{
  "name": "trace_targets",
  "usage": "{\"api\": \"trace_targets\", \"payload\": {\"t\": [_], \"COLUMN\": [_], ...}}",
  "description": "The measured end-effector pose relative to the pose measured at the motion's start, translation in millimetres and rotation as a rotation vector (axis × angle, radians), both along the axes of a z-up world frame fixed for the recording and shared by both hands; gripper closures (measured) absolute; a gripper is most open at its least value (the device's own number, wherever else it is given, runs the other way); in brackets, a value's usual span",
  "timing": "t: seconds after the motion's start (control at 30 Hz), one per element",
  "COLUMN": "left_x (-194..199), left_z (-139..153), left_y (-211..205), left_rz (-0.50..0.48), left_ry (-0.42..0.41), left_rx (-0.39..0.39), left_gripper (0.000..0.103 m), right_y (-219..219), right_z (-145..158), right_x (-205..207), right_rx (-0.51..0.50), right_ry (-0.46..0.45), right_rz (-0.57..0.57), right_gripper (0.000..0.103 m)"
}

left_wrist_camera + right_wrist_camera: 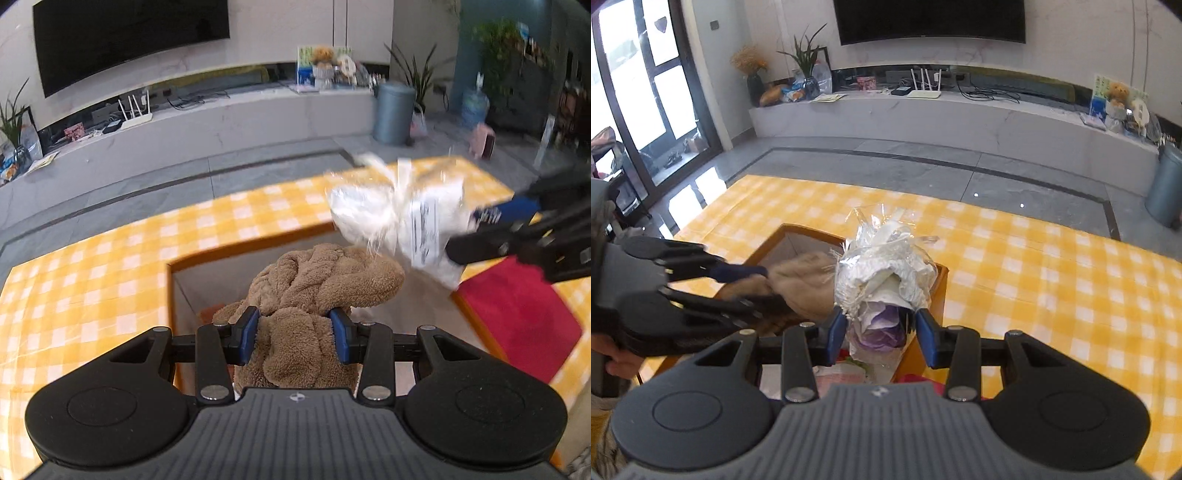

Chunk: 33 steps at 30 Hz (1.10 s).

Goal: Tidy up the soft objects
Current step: 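Lower towel and flower into the white box and open both tools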

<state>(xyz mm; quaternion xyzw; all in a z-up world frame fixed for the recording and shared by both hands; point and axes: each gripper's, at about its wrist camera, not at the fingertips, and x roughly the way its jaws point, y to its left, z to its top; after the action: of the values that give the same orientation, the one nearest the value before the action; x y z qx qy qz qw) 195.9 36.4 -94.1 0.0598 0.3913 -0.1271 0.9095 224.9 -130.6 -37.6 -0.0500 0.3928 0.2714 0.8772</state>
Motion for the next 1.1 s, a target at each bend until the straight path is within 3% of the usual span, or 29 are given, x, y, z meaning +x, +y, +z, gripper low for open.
{"api": "trace_targets", "payload": {"t": [0.23, 0.3, 0.37, 0.43, 0.5, 0.63, 0.8, 0.9, 1.1], "left_x": [17.2, 19.7, 18.6, 5.2, -14.4, -56.4, -91.9, -96.4, -85.2], "left_z": [-29.1, -37.2, -37.1, -26.1, -8.2, 30.3, 61.4, 63.7, 44.4], "left_y": [-20.0, -23.1, -25.5, -21.7, -13.7, 3.4, 23.4, 29.8, 30.8], "left_rz": [-0.011, 0.013, 0.05, 0.07, 0.076, 0.16, 0.21, 0.196, 0.24], "left_ry": [0.04, 0.059, 0.059, 0.018, -0.039, -0.12, -0.239, -0.29, -0.291], "left_rx": [0.107, 0.14, 0.163, 0.133, 0.08, 0.029, -0.036, -0.048, -0.019], "left_gripper": [0.055, 0.041, 0.034, 0.025, 0.009, 0.006, 0.005, 0.005, 0.005], "right_y": [1.1, 2.4, 6.7, 9.7, 11.3, 17.9, 52.3, 75.5, 109.7], "right_z": [2.6, 2.7, 1.6, 0.3, -0.4, -1.9, -22.4, -40.7, -74.4], "right_x": [-9.0, -9.5, -12.0, -14.6, -16.1, -13.8, -3.4, 6.5, 37.4], "right_rx": [-0.009, -0.013, -0.025, -0.043, -0.051, -0.087, -0.248, -0.385, -0.533], "right_ry": [-0.004, -0.012, -0.016, -0.023, -0.028, -0.035, 0.013, 0.039, 0.142], "right_rz": [0.033, 0.045, 0.06, 0.064, 0.07, 0.083, 0.15, 0.148, 0.124], "right_gripper": [0.062, 0.062, 0.062, 0.062, 0.062, 0.061, 0.061, 0.062, 0.064]}}
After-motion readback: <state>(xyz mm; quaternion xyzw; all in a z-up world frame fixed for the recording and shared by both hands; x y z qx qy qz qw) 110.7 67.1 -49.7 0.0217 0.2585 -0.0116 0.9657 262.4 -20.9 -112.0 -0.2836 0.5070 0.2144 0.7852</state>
